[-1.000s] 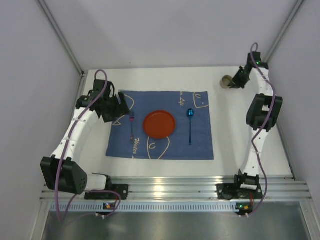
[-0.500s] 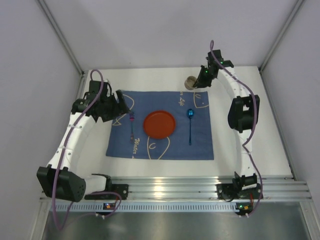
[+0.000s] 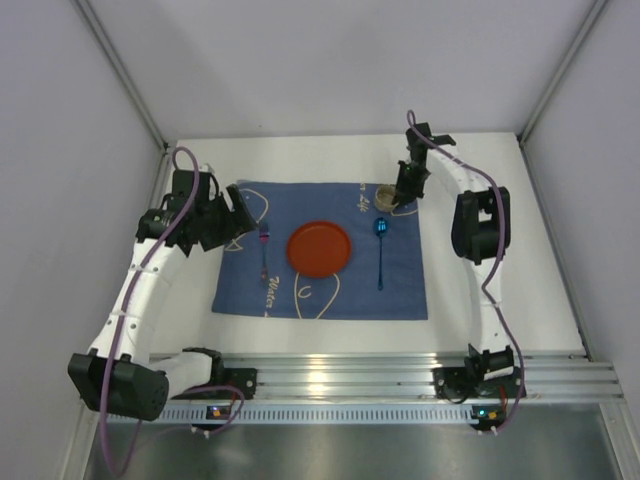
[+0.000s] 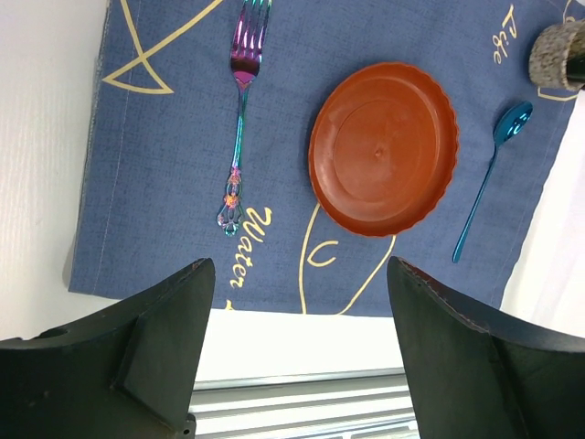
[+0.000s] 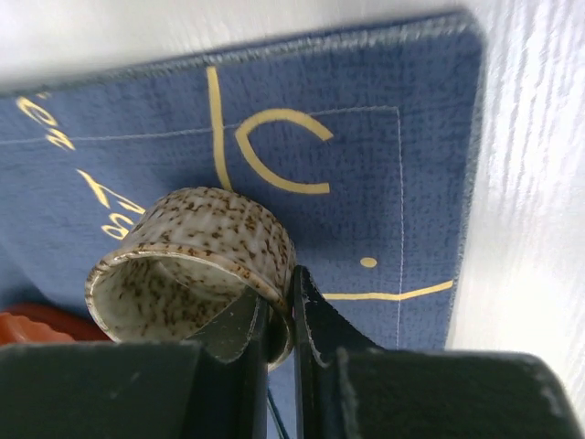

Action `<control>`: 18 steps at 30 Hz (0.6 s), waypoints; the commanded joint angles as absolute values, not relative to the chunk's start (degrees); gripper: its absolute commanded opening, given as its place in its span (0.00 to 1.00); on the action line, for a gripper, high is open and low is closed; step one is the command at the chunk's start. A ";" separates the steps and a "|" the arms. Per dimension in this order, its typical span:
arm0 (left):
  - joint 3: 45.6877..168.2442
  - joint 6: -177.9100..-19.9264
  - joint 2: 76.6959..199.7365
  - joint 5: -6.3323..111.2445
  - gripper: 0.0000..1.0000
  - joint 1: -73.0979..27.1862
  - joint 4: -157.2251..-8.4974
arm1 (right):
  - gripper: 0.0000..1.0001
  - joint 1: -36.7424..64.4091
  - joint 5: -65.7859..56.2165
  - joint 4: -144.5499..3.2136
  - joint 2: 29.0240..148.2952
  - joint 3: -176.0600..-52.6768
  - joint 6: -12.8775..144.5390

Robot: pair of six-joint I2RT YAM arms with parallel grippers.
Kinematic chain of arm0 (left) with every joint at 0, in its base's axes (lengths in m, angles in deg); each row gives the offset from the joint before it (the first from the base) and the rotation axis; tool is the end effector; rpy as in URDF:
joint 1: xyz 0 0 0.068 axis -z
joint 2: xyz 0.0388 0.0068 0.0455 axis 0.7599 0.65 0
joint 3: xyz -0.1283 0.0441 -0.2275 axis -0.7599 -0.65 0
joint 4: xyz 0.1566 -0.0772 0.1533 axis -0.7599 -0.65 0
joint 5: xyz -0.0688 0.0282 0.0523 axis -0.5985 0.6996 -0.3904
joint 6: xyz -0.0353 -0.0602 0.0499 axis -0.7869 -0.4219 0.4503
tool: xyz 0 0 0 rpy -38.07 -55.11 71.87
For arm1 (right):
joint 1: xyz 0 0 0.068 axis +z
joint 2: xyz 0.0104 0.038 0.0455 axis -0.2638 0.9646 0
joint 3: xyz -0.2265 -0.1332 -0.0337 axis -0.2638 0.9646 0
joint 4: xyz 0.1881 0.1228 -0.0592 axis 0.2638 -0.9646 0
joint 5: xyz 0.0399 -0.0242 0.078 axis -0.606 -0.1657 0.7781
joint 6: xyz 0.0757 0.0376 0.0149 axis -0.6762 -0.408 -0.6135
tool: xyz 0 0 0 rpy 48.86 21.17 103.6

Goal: Set the dinner table for one person

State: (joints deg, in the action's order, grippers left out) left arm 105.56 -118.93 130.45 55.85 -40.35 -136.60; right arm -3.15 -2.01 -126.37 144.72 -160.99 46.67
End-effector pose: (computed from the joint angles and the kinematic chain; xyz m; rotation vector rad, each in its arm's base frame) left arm 0.2279 -0.0430 0.3097 -0.4404 2.4188 -0.4216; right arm 0.4638 0.1140 0.1501 0.3017 2.8477 0.4017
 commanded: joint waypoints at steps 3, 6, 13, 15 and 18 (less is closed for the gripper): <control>104.32 -120.56 127.41 55.01 0.81 -40.23 -137.26 | 0.01 -1.76 -3.98 -128.08 146.00 -160.29 48.56; 104.14 -120.56 126.27 54.92 0.81 -40.23 -137.70 | 0.24 -1.85 -5.83 -127.82 147.23 -160.55 49.35; 104.14 -120.39 125.30 53.42 0.81 -40.14 -138.05 | 0.70 -1.85 -6.27 -127.38 143.47 -159.76 49.88; 103.97 -120.21 125.21 52.81 0.81 -40.14 -137.96 | 0.75 -1.85 -6.45 -126.76 138.99 -158.54 49.97; 103.88 -119.33 125.30 52.46 0.81 -40.14 -137.79 | 0.78 -1.85 -6.36 -126.15 132.05 -157.48 50.93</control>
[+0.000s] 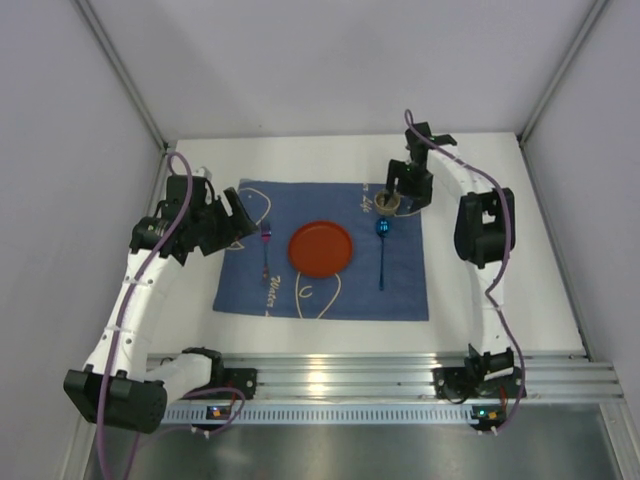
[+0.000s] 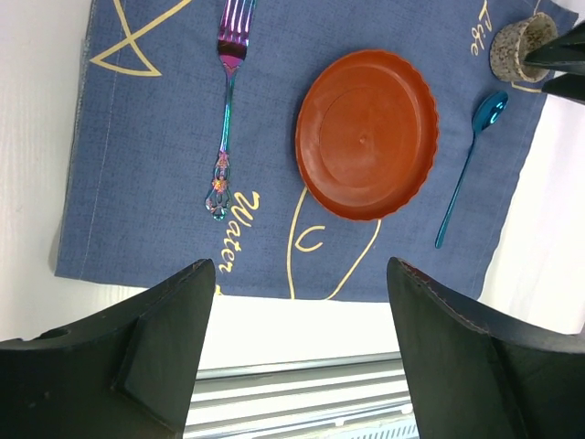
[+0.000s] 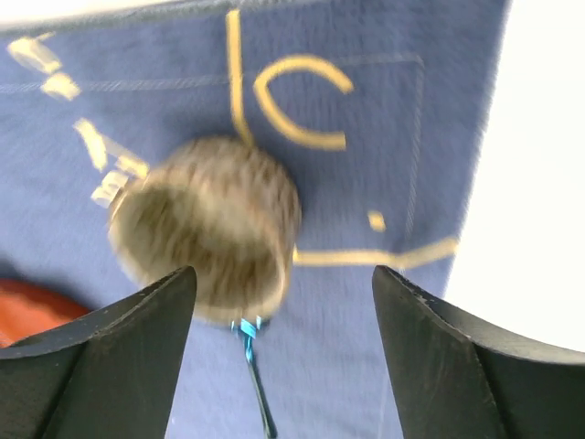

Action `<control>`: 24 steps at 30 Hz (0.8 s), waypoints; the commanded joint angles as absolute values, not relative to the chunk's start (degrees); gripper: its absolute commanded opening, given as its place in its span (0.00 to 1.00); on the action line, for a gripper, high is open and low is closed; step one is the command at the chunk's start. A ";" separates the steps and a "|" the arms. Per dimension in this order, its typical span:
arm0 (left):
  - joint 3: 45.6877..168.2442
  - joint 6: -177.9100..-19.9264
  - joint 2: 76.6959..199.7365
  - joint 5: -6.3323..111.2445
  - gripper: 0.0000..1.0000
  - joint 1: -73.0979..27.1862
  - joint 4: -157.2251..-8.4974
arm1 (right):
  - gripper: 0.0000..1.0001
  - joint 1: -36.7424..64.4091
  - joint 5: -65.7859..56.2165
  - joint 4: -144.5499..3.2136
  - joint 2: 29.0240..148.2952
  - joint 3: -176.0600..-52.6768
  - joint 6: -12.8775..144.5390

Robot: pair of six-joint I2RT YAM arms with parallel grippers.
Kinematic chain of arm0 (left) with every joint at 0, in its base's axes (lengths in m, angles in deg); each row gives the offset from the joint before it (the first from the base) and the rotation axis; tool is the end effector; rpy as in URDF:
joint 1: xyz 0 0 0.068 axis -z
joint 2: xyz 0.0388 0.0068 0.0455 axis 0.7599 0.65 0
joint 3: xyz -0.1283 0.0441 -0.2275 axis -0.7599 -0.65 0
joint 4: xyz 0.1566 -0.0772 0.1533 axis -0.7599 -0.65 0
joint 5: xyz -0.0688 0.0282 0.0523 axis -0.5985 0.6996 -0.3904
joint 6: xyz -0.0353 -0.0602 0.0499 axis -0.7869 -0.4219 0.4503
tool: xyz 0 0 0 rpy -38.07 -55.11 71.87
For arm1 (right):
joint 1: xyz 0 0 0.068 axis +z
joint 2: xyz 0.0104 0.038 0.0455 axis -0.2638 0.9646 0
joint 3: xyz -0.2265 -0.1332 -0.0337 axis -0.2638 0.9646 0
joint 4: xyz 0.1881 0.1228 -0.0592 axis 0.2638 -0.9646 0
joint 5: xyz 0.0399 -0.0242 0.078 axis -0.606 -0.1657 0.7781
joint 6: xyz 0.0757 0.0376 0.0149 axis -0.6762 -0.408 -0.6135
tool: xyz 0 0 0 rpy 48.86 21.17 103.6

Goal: Set the dinner table for one person

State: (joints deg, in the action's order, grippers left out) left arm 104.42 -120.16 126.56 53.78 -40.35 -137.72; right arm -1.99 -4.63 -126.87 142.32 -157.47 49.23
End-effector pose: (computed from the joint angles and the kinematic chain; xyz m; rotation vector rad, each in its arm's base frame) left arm 0.2111 -0.0431 0.3156 -0.4436 2.3972 -0.4824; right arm 0.4512 0.1174 0.1517 0.2243 2.8734 0.3237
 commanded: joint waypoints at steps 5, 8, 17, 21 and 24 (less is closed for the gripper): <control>103.88 -118.01 125.83 51.23 0.82 -40.14 -136.21 | 0.82 -1.41 -4.87 -124.05 117.58 -155.37 53.39; 103.53 -117.75 126.18 50.35 0.83 -40.14 -134.63 | 0.85 0.17 -2.85 -115.89 104.47 -147.40 55.41; 98.17 -117.13 125.74 57.37 0.84 -40.23 -130.14 | 1.00 4.03 1.12 -88.08 68.89 -92.74 52.61; 89.59 -117.40 120.66 60.19 0.84 -39.70 -126.21 | 1.00 13.25 -7.22 -89.32 53.23 -84.37 50.59; 81.59 -116.61 116.17 64.93 0.83 -38.91 -123.47 | 1.00 19.94 -12.24 -93.35 43.19 -80.22 43.93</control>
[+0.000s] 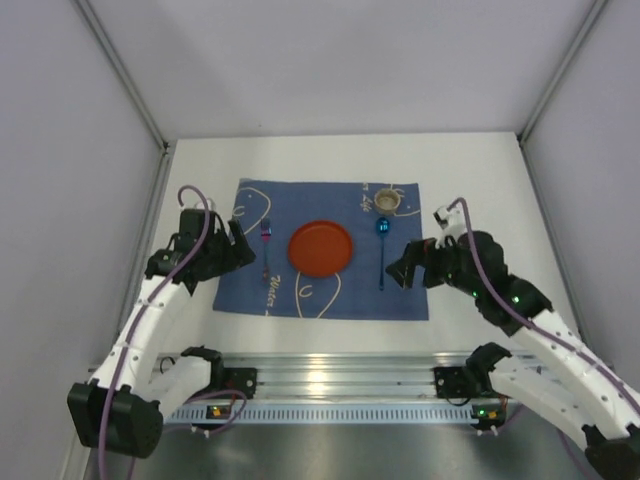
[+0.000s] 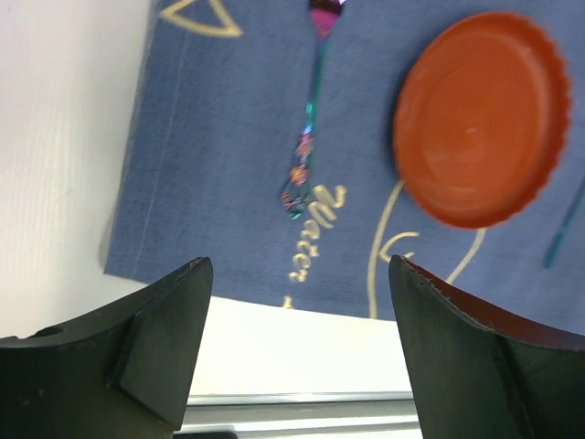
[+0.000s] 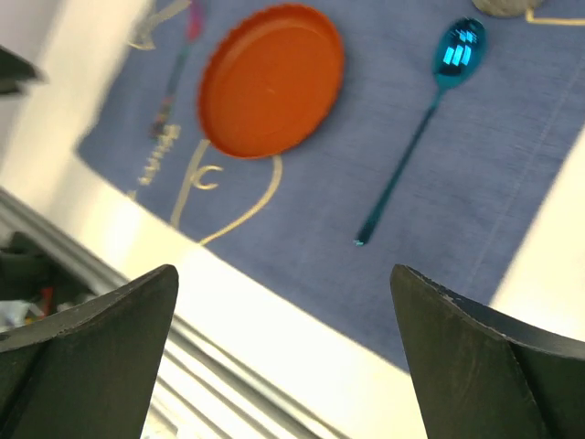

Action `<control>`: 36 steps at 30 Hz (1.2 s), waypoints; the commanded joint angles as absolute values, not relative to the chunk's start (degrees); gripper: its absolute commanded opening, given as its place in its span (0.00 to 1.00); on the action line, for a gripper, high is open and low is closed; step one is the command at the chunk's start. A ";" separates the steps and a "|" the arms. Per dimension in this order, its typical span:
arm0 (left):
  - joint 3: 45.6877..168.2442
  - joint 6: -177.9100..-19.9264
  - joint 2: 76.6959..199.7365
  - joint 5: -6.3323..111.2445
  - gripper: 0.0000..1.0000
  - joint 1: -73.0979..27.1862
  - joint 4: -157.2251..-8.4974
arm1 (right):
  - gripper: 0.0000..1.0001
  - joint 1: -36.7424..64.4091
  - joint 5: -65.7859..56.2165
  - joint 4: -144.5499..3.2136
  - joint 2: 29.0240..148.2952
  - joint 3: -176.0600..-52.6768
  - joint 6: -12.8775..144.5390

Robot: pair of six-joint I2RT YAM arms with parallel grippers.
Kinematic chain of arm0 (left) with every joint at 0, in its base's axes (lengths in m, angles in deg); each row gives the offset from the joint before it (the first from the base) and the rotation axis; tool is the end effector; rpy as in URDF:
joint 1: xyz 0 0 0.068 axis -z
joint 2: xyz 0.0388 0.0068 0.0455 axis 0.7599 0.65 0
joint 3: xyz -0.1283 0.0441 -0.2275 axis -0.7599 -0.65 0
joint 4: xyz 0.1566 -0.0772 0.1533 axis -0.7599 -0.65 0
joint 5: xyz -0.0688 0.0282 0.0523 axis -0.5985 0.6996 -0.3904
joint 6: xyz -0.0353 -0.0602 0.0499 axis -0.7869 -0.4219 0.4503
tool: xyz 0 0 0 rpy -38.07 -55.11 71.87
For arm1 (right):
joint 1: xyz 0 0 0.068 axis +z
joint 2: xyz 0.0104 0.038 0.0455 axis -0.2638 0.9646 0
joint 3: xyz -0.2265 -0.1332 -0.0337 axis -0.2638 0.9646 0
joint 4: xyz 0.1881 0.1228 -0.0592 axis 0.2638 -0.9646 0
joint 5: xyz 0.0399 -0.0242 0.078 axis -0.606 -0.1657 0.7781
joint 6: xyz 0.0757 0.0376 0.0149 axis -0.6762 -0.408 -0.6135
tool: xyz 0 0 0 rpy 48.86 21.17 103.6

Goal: Set the dinner table for one person

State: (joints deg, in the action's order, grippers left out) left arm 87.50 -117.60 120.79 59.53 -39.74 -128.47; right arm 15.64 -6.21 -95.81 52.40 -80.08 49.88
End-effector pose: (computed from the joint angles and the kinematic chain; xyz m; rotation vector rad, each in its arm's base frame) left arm 0.1982 -0.0355 0.2579 -0.4276 2.4135 -0.3389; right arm 0.1550 0.1026 0.2680 -0.2215 2.1391 0.6736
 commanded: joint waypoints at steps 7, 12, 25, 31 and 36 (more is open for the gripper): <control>78.74 -118.01 110.88 61.08 0.84 -35.92 -119.06 | 1.00 23.03 -16.11 -112.06 33.79 -81.45 32.05; 81.55 -117.57 114.40 56.41 0.83 -35.92 -122.39 | 1.00 23.03 -17.18 -109.11 32.09 -80.58 33.96; 81.46 -117.39 113.96 47.26 0.98 -35.92 -126.80 | 1.00 23.03 -5.22 -110.58 33.08 -80.66 38.89; 83.92 -116.87 116.59 56.48 0.98 -35.92 -125.67 | 1.00 23.03 -4.77 -117.61 27.28 -81.62 43.72; 81.57 -111.18 122.30 67.90 0.99 -35.92 -113.56 | 1.00 23.11 -9.16 -124.72 20.77 -85.75 43.73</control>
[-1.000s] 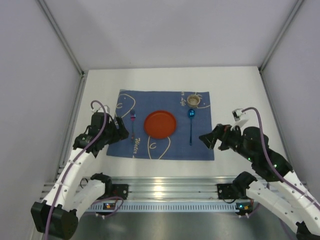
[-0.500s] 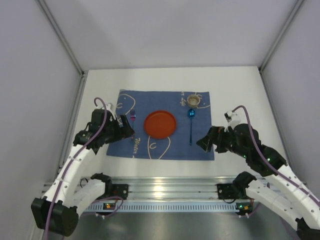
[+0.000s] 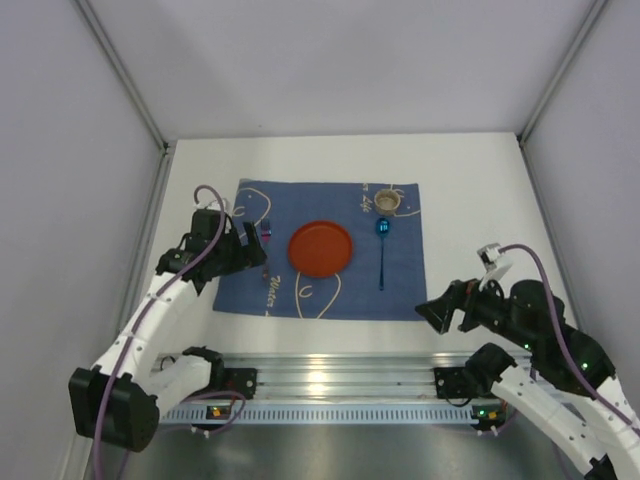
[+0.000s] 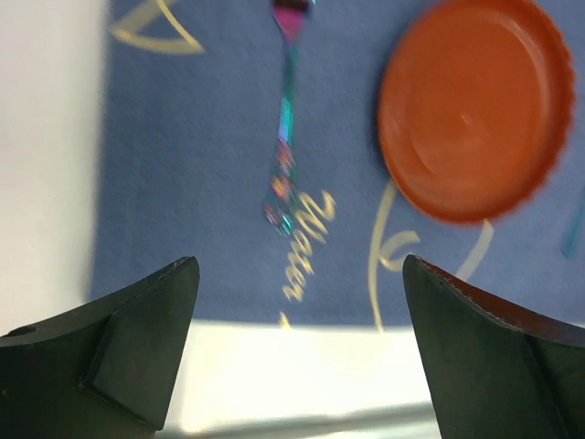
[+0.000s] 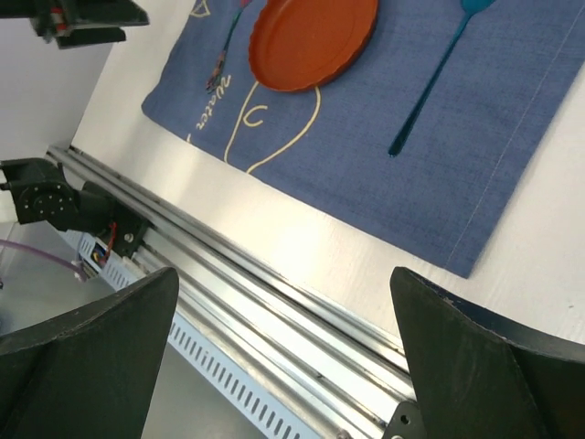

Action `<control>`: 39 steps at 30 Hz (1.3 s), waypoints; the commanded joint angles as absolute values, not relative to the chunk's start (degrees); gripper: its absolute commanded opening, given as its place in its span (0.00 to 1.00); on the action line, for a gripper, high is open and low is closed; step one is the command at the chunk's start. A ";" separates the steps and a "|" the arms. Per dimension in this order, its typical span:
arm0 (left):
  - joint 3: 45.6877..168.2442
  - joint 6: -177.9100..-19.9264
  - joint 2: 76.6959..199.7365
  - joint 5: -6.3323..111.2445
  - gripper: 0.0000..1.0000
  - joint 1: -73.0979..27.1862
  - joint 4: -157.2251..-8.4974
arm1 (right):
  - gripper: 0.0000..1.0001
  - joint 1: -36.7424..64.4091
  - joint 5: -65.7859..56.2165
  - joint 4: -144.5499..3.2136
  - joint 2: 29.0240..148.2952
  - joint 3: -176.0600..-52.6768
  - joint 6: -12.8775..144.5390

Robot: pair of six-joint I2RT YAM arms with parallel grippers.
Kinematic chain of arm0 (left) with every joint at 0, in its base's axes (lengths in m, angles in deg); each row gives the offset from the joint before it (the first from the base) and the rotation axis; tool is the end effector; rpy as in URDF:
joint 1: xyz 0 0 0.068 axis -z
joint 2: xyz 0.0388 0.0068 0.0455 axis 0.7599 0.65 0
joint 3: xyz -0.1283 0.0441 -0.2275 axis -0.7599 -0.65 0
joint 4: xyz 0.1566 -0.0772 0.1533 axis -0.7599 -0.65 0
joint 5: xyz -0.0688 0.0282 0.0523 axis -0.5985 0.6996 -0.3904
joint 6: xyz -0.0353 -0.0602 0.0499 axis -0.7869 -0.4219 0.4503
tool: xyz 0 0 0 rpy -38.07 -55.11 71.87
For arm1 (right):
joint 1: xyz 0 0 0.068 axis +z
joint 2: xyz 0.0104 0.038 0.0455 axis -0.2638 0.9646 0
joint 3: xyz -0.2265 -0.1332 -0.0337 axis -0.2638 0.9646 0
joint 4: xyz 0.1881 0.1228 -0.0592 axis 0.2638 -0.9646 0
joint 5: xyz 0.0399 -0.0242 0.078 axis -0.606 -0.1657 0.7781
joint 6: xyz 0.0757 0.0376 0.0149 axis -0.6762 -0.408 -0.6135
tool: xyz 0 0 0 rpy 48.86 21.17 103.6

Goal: Set the dinner table for one person

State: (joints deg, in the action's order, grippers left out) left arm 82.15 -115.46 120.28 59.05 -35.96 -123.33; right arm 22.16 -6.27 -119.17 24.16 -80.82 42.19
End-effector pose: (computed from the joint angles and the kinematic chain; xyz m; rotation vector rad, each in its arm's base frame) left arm 0.1965 -0.0494 0.2387 -0.2983 2.4316 -0.3631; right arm 0.0574 0.0544 0.2730 -0.2007 2.0778 0.8557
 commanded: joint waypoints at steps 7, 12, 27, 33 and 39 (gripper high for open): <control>73.12 -101.59 134.94 83.04 0.98 -36.01 -88.24 | 1.00 23.11 -16.73 -136.69 15.84 -91.99 39.96; 68.38 -95.09 141.55 85.06 0.98 -36.10 -69.82 | 1.00 22.94 -17.43 -138.62 17.85 -93.57 39.60; 69.34 -89.97 156.07 72.78 0.98 -45.67 -47.96 | 1.00 23.03 -14.54 -126.86 31.47 -90.94 36.87; 65.74 -89.62 154.75 68.10 0.98 -46.99 -43.13 | 1.00 23.03 -11.21 -121.33 35.08 -88.31 36.35; 63.63 -89.01 153.34 67.66 0.99 -46.91 -40.32 | 1.00 23.03 -8.30 -116.31 39.38 -89.18 37.39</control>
State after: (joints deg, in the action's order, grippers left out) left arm 64.51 -89.93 155.87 69.54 -46.73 -46.79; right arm 22.18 -10.78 -122.67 37.77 -88.12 36.66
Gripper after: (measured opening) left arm 0.980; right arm 0.996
